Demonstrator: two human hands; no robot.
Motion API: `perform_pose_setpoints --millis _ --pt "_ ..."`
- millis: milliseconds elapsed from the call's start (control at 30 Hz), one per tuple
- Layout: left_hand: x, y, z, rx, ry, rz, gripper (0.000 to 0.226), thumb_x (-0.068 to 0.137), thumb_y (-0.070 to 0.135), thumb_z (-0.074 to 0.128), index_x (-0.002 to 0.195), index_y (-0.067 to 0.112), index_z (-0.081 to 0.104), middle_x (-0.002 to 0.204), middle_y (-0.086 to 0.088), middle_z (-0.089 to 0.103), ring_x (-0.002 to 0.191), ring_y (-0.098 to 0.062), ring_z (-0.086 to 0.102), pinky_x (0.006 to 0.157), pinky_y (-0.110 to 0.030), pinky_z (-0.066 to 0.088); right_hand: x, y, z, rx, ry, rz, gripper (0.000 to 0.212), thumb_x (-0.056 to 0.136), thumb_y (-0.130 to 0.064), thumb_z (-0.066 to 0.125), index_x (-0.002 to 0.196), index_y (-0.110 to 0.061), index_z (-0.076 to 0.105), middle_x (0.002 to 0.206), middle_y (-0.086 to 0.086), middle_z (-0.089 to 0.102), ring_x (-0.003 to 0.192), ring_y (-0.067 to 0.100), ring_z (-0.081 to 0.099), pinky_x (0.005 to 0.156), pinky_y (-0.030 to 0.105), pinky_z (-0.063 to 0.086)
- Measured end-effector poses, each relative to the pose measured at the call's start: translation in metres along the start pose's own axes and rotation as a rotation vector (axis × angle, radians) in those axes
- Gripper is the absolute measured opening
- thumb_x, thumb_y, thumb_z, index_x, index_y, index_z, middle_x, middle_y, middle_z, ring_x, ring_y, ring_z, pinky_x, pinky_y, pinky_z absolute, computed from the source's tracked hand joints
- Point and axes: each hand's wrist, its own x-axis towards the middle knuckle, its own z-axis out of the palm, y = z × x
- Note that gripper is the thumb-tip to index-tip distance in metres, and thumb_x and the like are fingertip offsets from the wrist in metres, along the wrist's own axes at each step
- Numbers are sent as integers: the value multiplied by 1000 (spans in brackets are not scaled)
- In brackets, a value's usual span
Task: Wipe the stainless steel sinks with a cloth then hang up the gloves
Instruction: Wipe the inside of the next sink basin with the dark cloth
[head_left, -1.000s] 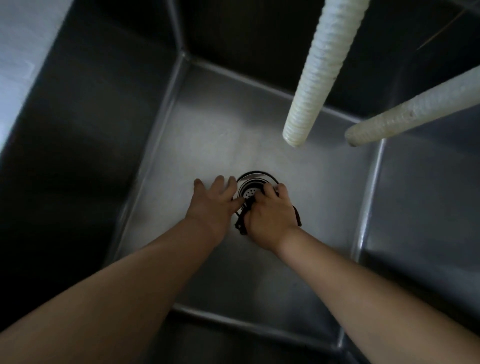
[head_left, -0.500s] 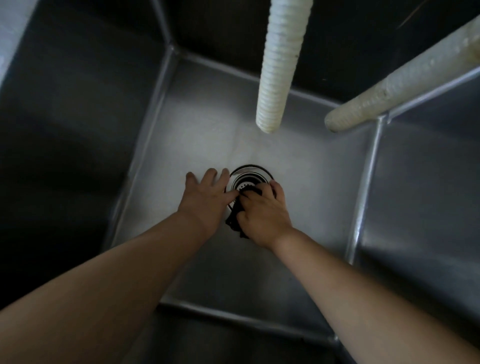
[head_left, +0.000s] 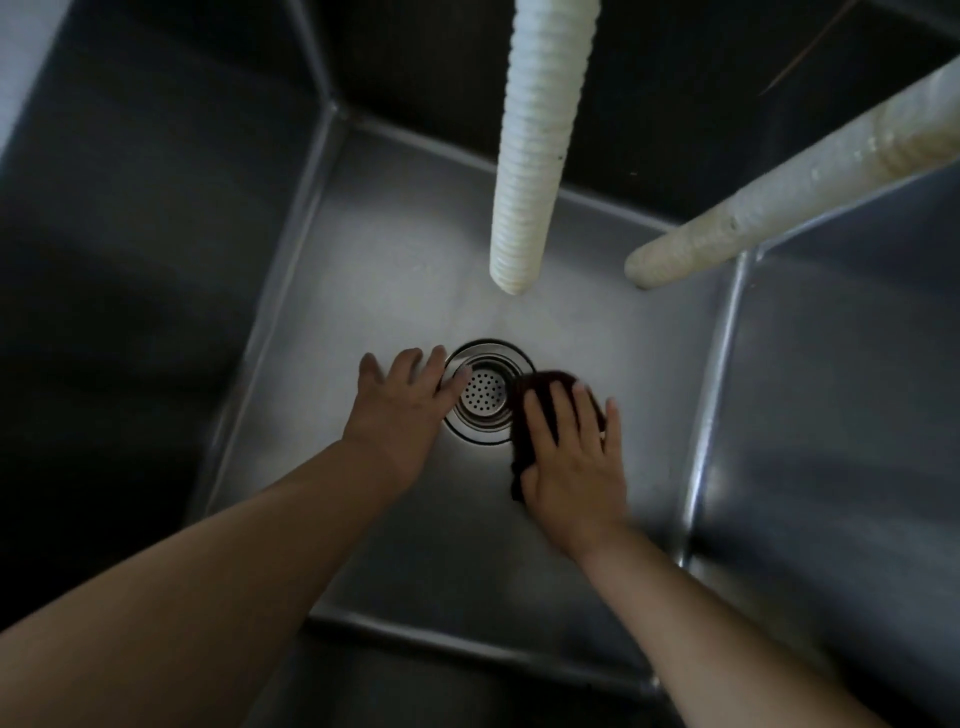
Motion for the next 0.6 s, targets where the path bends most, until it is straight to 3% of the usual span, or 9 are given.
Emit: perform_pose_setpoints --millis 67,133,267,467,600 --pt "0 -1 2 -23 21 -8 116 74 24 73 148 23 -17 157 -6 -7 143 -31 3 111 -59 15 31 10 -9 -30 39 85 80 69 -30 40 145 -4 33 149 24 31 142 37 20 116 50 -1" --pt "1 -2 3 -26 29 -7 117 74 23 72 147 20 -19 158 -4 -8 143 -30 4 112 -58 14 69 32 -15 -3 71 177 82 76 -25 46 149 -2 15 155 25 11 145 34 1 117 43 -8" --pt "2 -3 5 -42 30 -8 116 74 21 72 148 19 -18 158 -2 -8 143 -28 4 113 -58 12 123 72 -28 176 98 226 81 85 -22 47 152 -16 0 159 13 -7 145 29 -8 116 39 -10" --pt "0 -8 11 -37 71 5 124 69 31 78 148 17 -17 158 -1 -9 144 -24 4 115 -53 13 84 48 -7 72 125 159 79 82 -37 31 151 -12 4 157 22 3 145 37 -4 117 47 -7" --pt "-7 -14 18 -86 119 -29 132 63 43 81 148 17 -16 158 -6 -7 144 -27 4 117 -45 12 27 7 13 64 97 89 82 75 -41 37 150 -11 20 153 26 16 143 42 9 115 53 1"
